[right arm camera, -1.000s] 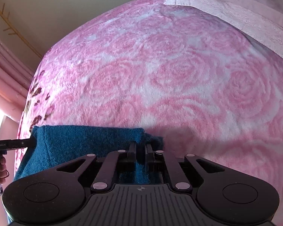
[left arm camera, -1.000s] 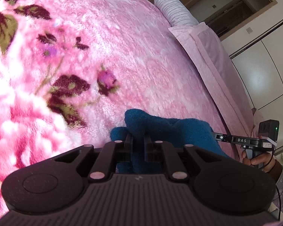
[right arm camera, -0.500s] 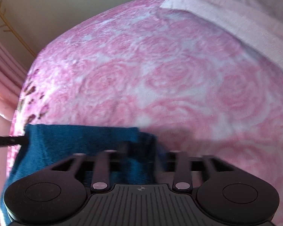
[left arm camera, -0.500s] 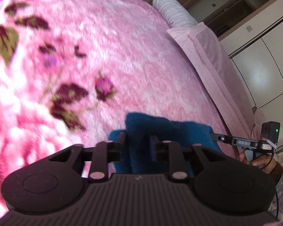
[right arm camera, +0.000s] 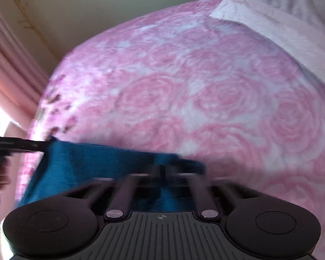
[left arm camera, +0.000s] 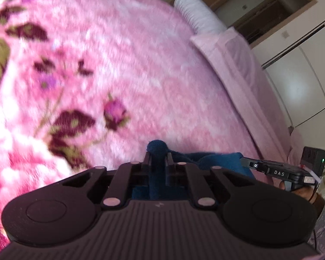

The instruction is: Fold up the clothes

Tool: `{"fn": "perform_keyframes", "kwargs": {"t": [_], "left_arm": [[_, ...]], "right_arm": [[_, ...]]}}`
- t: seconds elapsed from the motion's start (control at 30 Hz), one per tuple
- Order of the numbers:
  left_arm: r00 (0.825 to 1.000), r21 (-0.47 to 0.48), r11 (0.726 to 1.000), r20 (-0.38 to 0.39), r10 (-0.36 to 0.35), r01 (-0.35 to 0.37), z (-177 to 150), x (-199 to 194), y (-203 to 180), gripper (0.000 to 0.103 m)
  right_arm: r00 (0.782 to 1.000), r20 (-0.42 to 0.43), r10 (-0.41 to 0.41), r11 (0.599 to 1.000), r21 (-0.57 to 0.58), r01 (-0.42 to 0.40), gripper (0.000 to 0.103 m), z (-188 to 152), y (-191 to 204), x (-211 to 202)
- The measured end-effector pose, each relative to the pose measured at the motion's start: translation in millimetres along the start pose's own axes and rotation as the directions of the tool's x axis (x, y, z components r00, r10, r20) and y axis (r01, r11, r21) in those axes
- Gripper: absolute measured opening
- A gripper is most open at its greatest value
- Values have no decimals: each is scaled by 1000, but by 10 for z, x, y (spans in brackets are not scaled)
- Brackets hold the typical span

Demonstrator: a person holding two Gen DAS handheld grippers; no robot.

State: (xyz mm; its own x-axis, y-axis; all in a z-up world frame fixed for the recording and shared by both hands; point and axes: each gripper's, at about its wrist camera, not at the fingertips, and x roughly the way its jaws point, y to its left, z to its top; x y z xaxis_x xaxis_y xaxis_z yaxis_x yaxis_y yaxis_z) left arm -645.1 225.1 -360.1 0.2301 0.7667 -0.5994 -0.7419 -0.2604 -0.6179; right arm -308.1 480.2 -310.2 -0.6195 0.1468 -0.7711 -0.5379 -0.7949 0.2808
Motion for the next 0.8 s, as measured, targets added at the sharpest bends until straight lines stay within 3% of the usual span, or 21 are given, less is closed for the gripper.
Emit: {"fn": "perform_keyframes", "kwargs": {"t": [0.1, 0.17, 0.33, 0.43, 0.57, 0.63, 0.73, 0.77, 0.8], "left_arm": [[1000, 19, 1000, 4, 14, -14, -9, 49, -10, 7], [999, 10, 999, -14, 47, -47, -26, 112, 38, 8], [988, 4, 990, -70, 141, -141, -29, 320, 60, 20], [991, 43, 993, -73, 111, -108, 80, 181, -49, 20], [998, 123, 992, -55, 6, 1, 212, -49, -171, 39], [995, 242, 969, -91, -27, 48, 257, -38, -286, 44], [980, 447, 889, -197, -6, 95, 256, 187, -443, 46], [976, 496, 862, -219, 9, 103, 252, 251, -475, 43], [977, 513, 854, -211, 21, 92, 253, 265, -472, 40]], "right_arm": [[993, 115, -30, 1000, 9, 29, 1, -8, -44, -159], [987, 138, -80, 997, 32, 76, 1, 9, -87, -156], [986, 4, -169, 986, 15, 169, 1, -85, -68, 250], [989, 1, -147, 988, 58, 146, 1, -51, -89, 202], [995, -13, -101, 988, 113, 102, 2, -15, -188, 99], [997, -14, -75, 987, 144, 76, 3, 15, -217, 63], [999, -16, -50, 988, 148, 52, 21, 57, -185, 41], [999, -19, -47, 988, 146, 49, 27, 49, -171, 39], [999, -20, -46, 989, 141, 48, 27, 34, -154, 42]]}}
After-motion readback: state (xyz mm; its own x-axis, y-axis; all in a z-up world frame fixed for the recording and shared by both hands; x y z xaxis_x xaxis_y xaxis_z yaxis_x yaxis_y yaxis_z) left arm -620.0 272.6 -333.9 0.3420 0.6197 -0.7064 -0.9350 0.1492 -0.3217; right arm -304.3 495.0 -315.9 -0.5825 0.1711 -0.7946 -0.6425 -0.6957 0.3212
